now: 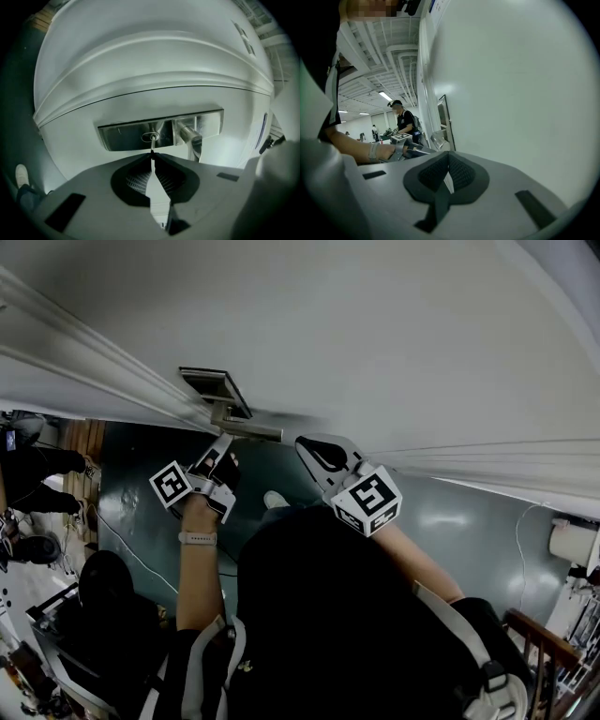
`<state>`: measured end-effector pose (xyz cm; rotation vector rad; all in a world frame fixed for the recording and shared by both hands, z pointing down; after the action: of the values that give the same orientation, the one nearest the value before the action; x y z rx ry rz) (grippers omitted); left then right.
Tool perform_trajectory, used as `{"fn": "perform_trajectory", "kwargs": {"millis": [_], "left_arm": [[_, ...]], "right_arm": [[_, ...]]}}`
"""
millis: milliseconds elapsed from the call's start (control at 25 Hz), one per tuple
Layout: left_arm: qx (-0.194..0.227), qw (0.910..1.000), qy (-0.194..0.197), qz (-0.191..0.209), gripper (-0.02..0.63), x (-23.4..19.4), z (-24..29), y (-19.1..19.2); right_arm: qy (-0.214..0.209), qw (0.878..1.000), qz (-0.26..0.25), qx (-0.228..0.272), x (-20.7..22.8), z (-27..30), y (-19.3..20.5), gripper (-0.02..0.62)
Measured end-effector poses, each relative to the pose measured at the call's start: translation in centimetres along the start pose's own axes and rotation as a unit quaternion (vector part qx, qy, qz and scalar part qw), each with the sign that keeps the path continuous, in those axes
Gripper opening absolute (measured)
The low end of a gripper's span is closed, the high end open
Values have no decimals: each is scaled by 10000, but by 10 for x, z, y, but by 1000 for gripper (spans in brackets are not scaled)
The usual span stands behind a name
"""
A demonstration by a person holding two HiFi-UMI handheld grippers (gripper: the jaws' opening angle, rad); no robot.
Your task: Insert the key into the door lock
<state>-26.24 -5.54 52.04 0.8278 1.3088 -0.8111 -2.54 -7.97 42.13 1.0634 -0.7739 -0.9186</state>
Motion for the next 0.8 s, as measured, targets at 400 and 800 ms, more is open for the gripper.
{"fn": "perform_trajectory", "kwargs": {"millis": [400, 800], "left_arm": [[829, 9955, -45, 459, 9, 18, -49, 48], [1756, 9649, -840, 1764, 9, 49, -106, 89]], "right_arm": [[-1052, 9939, -298, -125, -16, 0, -4, 14], [-1996, 9780, -570, -192, -41, 4, -14, 14]]}}
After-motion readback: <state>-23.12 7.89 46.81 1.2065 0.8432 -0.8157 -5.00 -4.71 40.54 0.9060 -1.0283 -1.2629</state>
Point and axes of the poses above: the fingertips, and each gripper's own axes: z forward along the fingers, x to its right, y out of its underside, the point moved 7 cm from there along -z, backward along the fingers, and after that the axes turned 5 degrees about -z, right-handed, at the moved point
